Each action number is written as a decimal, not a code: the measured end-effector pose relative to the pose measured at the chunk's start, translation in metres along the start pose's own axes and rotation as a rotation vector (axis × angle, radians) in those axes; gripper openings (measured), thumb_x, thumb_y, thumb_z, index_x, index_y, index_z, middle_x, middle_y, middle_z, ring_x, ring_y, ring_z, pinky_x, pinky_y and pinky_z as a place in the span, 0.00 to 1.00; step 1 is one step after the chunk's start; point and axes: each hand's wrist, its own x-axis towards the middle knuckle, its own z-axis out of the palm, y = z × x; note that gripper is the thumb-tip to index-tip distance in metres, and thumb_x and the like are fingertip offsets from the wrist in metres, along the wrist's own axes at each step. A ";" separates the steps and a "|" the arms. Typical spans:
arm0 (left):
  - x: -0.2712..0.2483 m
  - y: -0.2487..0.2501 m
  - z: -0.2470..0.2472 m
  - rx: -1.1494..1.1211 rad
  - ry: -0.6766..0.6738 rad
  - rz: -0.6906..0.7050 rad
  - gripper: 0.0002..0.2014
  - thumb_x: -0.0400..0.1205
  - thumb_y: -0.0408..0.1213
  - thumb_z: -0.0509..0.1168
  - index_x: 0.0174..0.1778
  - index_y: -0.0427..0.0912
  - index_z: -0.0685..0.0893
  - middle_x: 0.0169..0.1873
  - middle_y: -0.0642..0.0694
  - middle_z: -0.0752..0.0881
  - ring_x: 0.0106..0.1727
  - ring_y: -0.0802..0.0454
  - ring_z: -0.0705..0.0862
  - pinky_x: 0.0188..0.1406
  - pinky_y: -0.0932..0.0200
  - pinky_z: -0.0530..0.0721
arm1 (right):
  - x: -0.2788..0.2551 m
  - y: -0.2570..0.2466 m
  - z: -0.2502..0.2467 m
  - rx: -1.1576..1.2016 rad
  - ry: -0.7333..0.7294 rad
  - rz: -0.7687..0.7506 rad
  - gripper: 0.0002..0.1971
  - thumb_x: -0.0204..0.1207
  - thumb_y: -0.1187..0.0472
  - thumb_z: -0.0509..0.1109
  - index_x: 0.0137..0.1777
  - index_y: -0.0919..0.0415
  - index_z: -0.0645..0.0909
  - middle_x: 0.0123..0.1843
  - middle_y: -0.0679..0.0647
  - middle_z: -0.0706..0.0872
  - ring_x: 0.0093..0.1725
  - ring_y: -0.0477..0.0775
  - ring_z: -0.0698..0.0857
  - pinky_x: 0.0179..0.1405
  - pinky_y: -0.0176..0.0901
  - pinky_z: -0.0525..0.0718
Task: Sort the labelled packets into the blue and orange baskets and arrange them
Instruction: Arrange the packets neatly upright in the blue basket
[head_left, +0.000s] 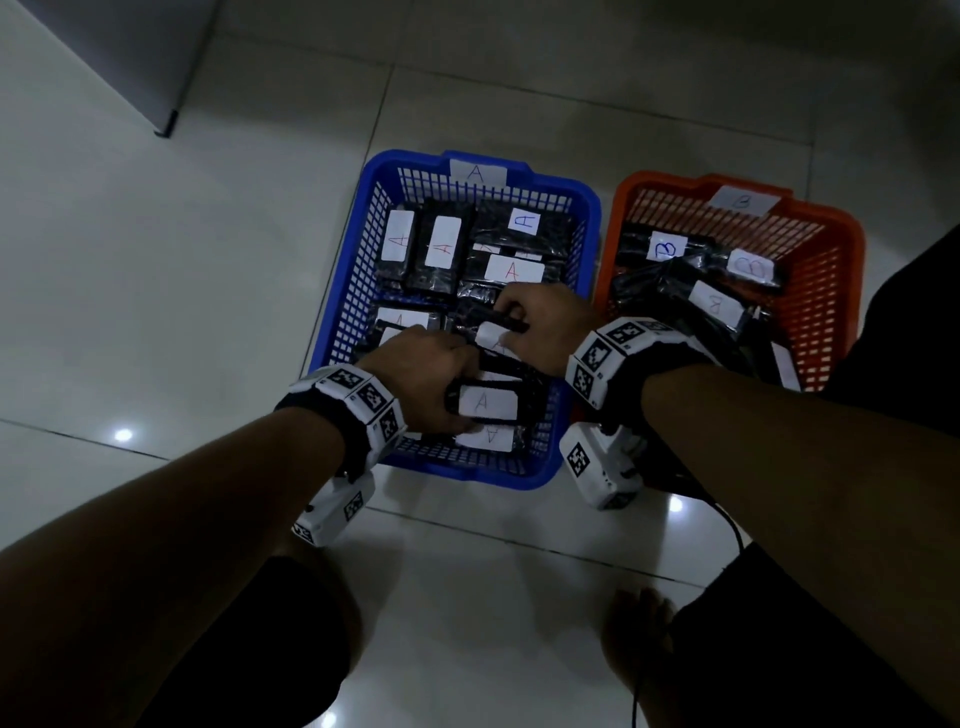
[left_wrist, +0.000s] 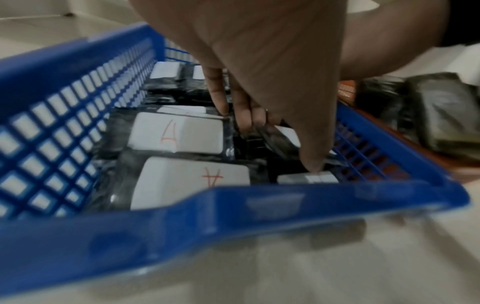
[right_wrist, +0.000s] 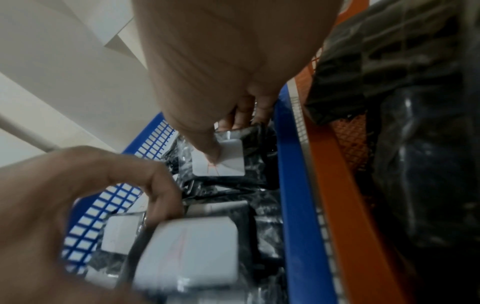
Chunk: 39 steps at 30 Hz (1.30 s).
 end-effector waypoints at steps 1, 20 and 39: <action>0.001 0.003 0.000 0.016 -0.017 0.032 0.26 0.67 0.65 0.70 0.50 0.48 0.83 0.45 0.49 0.86 0.44 0.48 0.84 0.45 0.54 0.84 | -0.001 0.000 -0.001 0.019 0.018 -0.005 0.11 0.74 0.52 0.74 0.54 0.53 0.82 0.49 0.50 0.86 0.49 0.53 0.85 0.49 0.45 0.84; -0.021 -0.045 -0.031 -0.018 -0.060 -0.254 0.20 0.73 0.48 0.73 0.60 0.48 0.84 0.58 0.49 0.83 0.56 0.49 0.82 0.56 0.55 0.82 | -0.008 -0.012 0.010 -0.062 -0.262 -0.036 0.08 0.72 0.66 0.71 0.45 0.51 0.82 0.33 0.41 0.79 0.36 0.46 0.80 0.40 0.39 0.80; -0.040 -0.067 -0.006 -0.443 0.405 -0.831 0.19 0.86 0.40 0.56 0.70 0.36 0.75 0.63 0.34 0.82 0.61 0.36 0.81 0.54 0.55 0.77 | 0.040 -0.066 0.044 -0.337 -0.112 -0.145 0.21 0.77 0.48 0.70 0.67 0.57 0.78 0.61 0.55 0.84 0.58 0.58 0.83 0.50 0.43 0.80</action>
